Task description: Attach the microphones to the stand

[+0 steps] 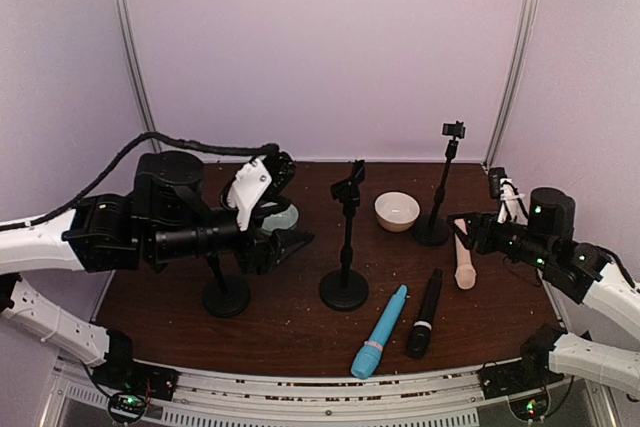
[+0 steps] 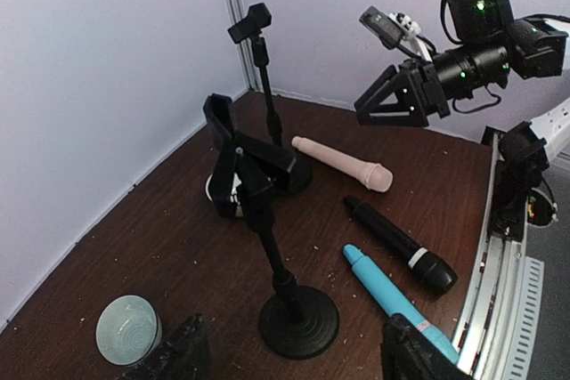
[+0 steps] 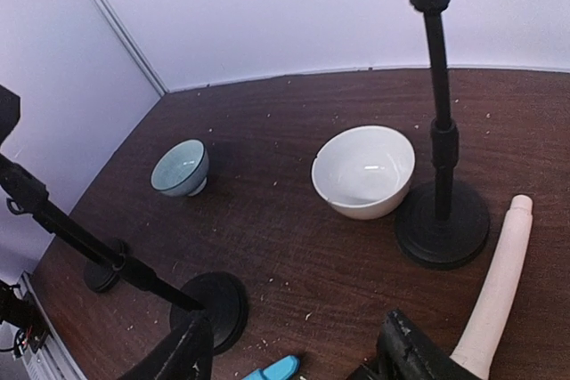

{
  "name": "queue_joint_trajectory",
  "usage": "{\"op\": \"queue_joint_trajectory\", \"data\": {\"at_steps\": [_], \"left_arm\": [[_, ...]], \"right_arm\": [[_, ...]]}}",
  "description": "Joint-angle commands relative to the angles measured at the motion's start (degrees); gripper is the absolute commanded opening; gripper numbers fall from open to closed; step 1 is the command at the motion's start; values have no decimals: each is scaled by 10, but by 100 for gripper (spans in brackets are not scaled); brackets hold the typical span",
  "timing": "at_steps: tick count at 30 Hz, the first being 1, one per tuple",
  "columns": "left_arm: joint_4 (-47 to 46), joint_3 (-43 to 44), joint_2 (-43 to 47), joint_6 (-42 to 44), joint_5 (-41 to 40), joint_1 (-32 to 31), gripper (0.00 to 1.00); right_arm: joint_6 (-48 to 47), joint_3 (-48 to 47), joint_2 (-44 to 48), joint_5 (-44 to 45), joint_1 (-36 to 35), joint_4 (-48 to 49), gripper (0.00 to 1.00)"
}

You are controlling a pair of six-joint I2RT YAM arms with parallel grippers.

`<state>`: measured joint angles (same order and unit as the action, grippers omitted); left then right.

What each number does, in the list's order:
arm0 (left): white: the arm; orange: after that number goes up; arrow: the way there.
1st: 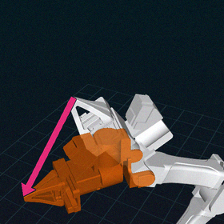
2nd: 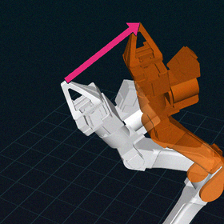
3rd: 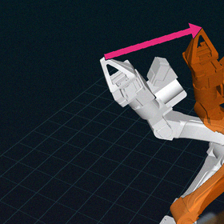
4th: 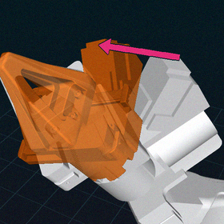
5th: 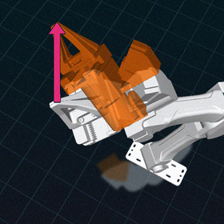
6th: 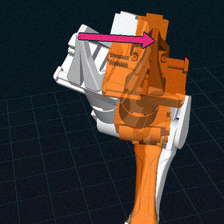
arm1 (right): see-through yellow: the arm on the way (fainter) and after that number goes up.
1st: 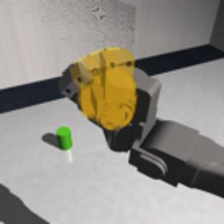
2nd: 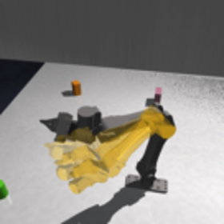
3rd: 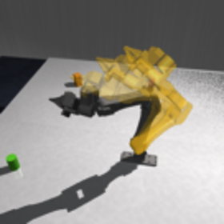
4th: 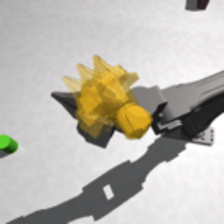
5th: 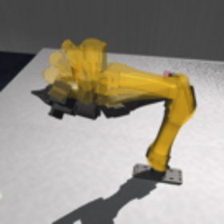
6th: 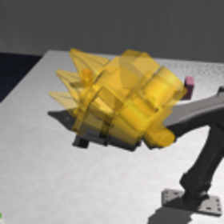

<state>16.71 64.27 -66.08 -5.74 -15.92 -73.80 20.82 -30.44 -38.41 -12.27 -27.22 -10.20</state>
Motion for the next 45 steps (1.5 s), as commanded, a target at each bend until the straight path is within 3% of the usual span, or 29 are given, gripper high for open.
{"op": "queue_joint_trajectory", "data": {"at_steps": [1, 5, 16, 24, 30, 33, 36, 45], "left_arm": [[-150, -34, -38, -54, -78, -10, 67], [-315, -104, -61, -42, -124, -23, 63], [-461, -107, -182, -36, -183, -23, 62], [-554, -100, -243, -4, -229, -22, 64], [-560, -160, -215, -37, -219, -23, 71], [-477, -168, -177, -41, -192, -31, 79], [-387, -164, -141, -48, -192, -50, 80], [-280, -209, -41, -105, -200, -66, 79]], "right_arm": [[-10, 8, -12, -8, -26, 41, 63], [-17, 10, -11, -13, -37, 37, 62], [-14, 47, 44, -19, -40, 22, 61], [-10, 65, 29, -24, -44, 55, 56], [-36, 54, -37, -16, -96, 134, 55], [-66, 42, -92, -1, -138, 190, 64], [-108, 10, -166, 18, -185, 232, 69], [-116, -103, -374, 39, -255, 366, 62]]}}
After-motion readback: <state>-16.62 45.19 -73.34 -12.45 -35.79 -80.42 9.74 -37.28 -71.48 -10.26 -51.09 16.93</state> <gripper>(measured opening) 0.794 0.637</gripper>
